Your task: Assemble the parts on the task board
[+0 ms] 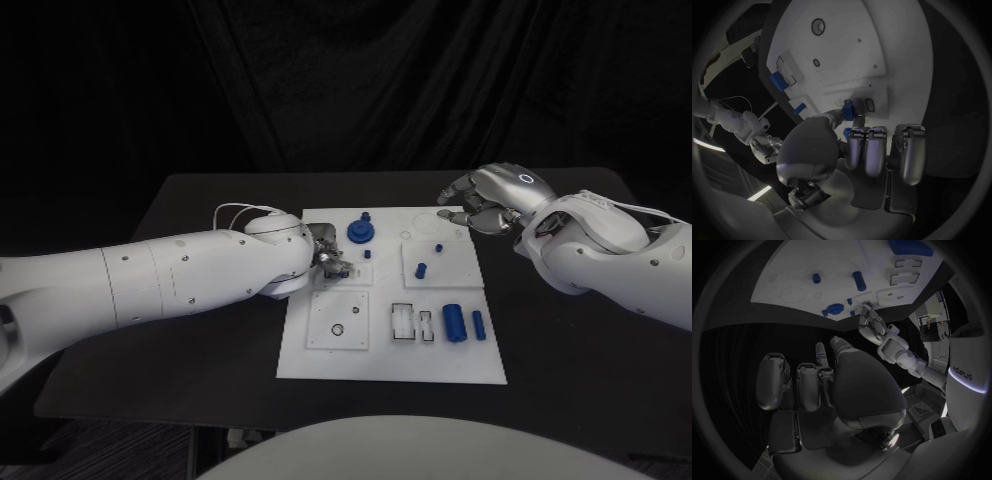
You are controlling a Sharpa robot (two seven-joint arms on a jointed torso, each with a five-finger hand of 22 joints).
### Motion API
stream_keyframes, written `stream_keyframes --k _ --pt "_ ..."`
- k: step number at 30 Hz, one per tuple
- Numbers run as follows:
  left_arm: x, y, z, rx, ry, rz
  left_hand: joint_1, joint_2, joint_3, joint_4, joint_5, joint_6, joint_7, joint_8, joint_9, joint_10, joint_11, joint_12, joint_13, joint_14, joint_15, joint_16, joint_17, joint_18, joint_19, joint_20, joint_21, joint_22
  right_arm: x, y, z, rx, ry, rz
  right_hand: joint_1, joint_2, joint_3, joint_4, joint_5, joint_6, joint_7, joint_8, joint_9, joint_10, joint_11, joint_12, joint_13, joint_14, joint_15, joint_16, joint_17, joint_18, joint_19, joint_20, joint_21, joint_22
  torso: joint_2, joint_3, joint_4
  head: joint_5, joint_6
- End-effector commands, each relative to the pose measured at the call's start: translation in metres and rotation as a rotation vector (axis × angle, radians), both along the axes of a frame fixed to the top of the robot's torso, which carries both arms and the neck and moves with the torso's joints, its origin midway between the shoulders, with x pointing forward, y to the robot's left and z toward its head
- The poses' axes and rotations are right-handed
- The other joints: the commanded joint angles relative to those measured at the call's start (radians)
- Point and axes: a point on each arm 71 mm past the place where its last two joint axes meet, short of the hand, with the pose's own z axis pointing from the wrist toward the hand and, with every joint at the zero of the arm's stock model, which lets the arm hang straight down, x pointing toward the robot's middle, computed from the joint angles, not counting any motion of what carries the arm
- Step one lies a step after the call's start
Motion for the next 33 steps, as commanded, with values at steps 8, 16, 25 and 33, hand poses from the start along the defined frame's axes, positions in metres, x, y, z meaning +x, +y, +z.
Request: stream_keyframes --k 8,16,25,33 --pt "-0.0026 -0.0064 -0.0037 -0.015 0.012 -0.028 -0.029 0.011 -0.014 0.018 -0.068 -0.003 0.001 -0.019 0.007 0.099 -0.002 0.004 0.263 0.107 -0.007 0.003 0.263 -0.002 0.033 -0.005 -0.013 0.174 0.0009 -0.0014 -0.0020 -0.008 0.012 -0.021 0.008 0.000 0.005 -0.001 0.003 0.010 0.001 -0.006 -0.001 0.062 0.007 -0.005 0.222 0.078 0.005 -0.004 0.155 0.013 0.014 0.009 -0.004 0.184 0.000 0.0002 0.0010 0.001 0.000" --pt "-0.0023 -0.0063 -0.0053 -0.015 0.014 -0.029 -0.055 0.021 -0.048 0.043 -0.122 0.003 0.003 -0.033 0.011 0.099 0.000 0.004 0.263 0.107 -0.005 0.003 0.263 -0.001 0.032 -0.004 -0.016 0.173 0.0011 -0.0018 -0.0024 -0.011 0.017 -0.025 0.006 0.000 0.005 0.001 0.003 0.010 0.001 -0.007 -0.002 0.061 0.008 -0.005 0.221 0.078 0.006 -0.005 0.154 0.013 0.014 0.009 -0.006 0.184 0.000 0.0001 0.0007 -0.001 0.000" --pt "-0.0025 -0.0062 -0.0065 -0.015 0.015 -0.028 -0.075 0.026 -0.095 0.068 -0.180 0.011 0.004 -0.046 0.016 0.099 0.001 0.004 0.263 0.107 -0.005 0.003 0.263 -0.002 0.034 -0.004 -0.017 0.176 0.0013 -0.0020 -0.0029 -0.014 0.022 -0.029 0.005 -0.001 0.004 0.001 0.003 0.010 0.001 -0.007 -0.002 0.060 0.008 -0.006 0.221 0.078 0.006 -0.007 0.153 0.013 0.014 0.009 -0.007 0.183 0.000 0.0003 -0.0004 0.002 0.000" --pt "-0.0037 -0.0042 -0.0079 -0.005 0.028 -0.030 -0.090 0.023 -0.127 0.073 -0.200 0.014 0.004 -0.052 0.019 0.099 0.001 0.004 0.263 0.107 -0.005 0.003 0.263 -0.001 0.033 -0.004 -0.019 0.175 0.0015 -0.0028 -0.0032 -0.017 0.025 -0.032 0.004 -0.001 0.004 0.002 0.003 0.009 0.002 -0.008 -0.003 0.060 0.008 -0.007 0.220 0.078 0.006 -0.007 0.153 0.013 0.014 0.009 -0.006 0.184 -0.001 0.0006 -0.0001 0.004 0.000"
